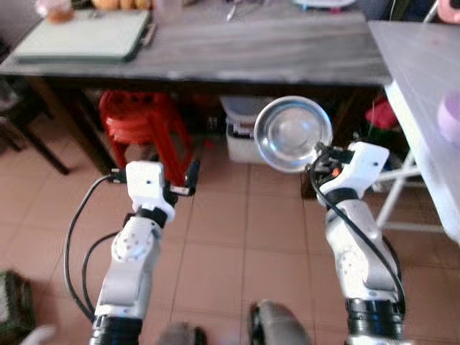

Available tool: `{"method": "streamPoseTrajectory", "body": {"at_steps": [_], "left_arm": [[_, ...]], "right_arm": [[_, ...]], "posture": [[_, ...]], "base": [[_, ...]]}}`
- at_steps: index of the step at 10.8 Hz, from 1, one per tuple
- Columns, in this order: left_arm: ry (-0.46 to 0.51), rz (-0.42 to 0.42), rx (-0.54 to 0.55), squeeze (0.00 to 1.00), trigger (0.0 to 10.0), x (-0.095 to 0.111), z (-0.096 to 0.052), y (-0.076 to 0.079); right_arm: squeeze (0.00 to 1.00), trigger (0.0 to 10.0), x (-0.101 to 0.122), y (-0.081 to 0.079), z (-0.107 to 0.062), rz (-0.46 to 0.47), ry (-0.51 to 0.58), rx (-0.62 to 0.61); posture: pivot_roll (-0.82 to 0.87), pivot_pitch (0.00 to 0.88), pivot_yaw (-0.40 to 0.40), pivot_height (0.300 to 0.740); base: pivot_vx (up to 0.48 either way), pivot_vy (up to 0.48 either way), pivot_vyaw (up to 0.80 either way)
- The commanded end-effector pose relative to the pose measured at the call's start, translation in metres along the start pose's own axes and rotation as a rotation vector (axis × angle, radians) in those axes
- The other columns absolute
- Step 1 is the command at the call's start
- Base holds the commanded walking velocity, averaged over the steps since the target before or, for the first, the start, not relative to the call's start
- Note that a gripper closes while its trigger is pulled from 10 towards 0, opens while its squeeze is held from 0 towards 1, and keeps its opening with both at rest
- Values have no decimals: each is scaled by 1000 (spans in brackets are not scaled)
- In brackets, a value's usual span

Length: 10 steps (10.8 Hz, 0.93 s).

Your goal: Setting the table

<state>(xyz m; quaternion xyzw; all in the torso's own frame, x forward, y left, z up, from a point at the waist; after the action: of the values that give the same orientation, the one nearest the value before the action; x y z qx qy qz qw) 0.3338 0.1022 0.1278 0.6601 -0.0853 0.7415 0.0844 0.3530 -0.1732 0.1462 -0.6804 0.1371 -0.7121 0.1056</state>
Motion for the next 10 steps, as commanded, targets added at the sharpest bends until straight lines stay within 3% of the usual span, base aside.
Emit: {"method": "streamPoseTrajectory", "body": {"at_steps": [1, 6, 10], "left_arm": [[14, 27, -14, 0, 10000, 4, 0, 1], [23, 24, -43, 0, 10000, 5, 0, 7], [31, 19, -61, 0, 10000, 7, 2, 9]], "right_arm": [[0, 10000, 9, -7, 2, -9, 37, 20], [0, 10000, 13, 0, 4, -24, 61, -12], [0, 10000, 31, 9, 10, -52, 130, -53]], "posture": [[-62, 125, 32, 740], [-61, 123, 35, 740], [-63, 117, 40, 740]], "base": [[480, 0, 0], [480, 0, 0], [478, 0, 0]]}}
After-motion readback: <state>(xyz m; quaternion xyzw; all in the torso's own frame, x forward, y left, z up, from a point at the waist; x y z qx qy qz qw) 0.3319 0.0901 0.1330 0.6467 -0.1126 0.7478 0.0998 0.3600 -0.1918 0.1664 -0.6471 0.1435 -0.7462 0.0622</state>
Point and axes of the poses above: a point about 5 cm out from each wrist's last joint towards the gripper, its own z axis pointing out of the wrist towards the gripper, its own x axis along the axis of the wrist's last joint, y = z × x, the point moved 6 cm from there along z, pointing out of the wrist towards the gripper, and after that the axes turned 6 degrees about z, right-handed, at the moved point
